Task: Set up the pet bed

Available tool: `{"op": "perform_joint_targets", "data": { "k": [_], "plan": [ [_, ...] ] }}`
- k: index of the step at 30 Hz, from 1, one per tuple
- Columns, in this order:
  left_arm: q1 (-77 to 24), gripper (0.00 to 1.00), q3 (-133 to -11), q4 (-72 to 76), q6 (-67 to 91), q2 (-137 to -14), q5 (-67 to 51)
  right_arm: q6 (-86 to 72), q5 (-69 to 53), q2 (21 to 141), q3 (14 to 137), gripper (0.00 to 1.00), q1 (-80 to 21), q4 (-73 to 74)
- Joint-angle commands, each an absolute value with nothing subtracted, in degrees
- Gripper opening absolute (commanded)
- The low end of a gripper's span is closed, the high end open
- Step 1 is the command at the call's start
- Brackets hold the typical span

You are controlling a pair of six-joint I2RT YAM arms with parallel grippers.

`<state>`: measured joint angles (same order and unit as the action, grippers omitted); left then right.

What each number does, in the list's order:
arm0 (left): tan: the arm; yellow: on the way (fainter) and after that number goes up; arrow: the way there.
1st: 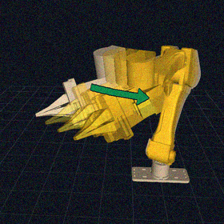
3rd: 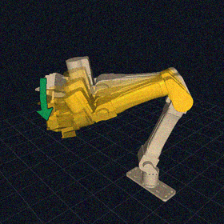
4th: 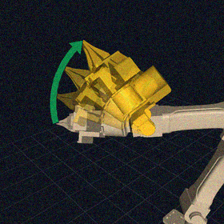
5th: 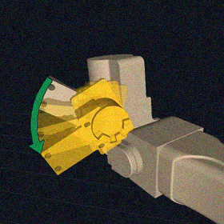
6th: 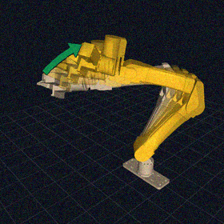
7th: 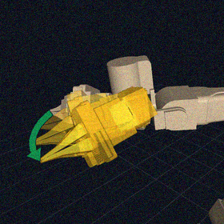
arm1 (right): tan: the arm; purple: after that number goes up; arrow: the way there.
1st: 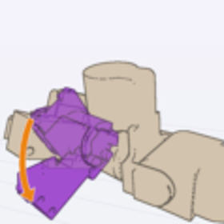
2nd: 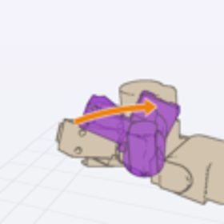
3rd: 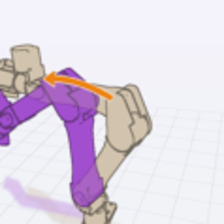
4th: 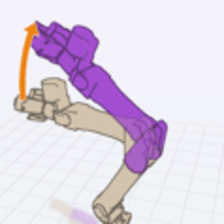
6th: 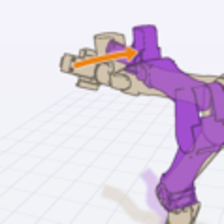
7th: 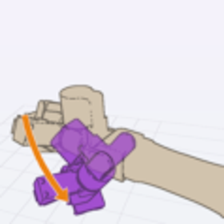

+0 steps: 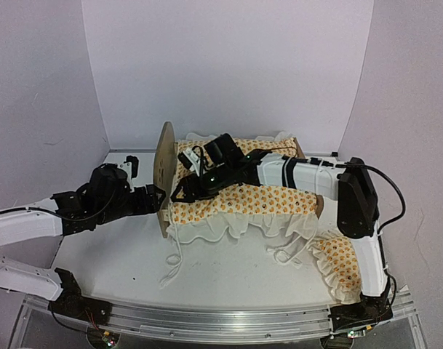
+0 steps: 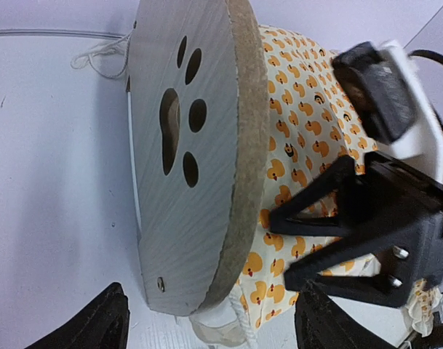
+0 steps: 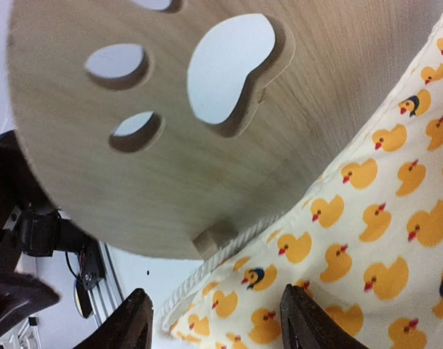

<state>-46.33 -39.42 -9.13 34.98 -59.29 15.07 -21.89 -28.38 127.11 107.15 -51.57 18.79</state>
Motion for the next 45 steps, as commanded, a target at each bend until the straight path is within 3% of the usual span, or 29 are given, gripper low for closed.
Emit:
{"op": "perform_joint_targets", "data": {
  "k": [1,7,13,20,26,40,45],
  "plan": [
    [-46.14,0.77,-45.17,-8.1,36.8,-63.45,16.24,-12.72,-27.81,114.79,102.8,0.64,-52.6,24.32],
    [-46.14,0.65,-48.39,-9.31,33.96,-68.96,18.18,0.9,-17.8,103.53,84.75,0.66,-57.49,23.5],
    [-46.14,0.62,-48.61,-10.68,33.25,-69.96,20.4,-12.28,-10.66,103.22,71.6,0.57,-66.87,-1.06],
    [-46.14,0.7,-44.87,-12.77,34.28,-61.84,23.39,-29.99,18.12,122.95,85.86,0.41,-74.31,-3.75],
    [-46.05,0.72,-43.52,-13.7,33.54,-56.85,23.43,-33.58,31.8,131.44,91.62,0.37,-74.84,-1.9],
    [-46.06,0.72,-40.65,-13.97,32.98,-47.22,20.83,-33.07,35.41,142.08,100.8,0.38,-70.11,-1.4],
    [-46.05,0.73,-40.4,-14.66,32.26,-44.36,20.91,-31.71,34.32,143.97,101.11,0.24,-70.54,-0.27]
  ]
}}
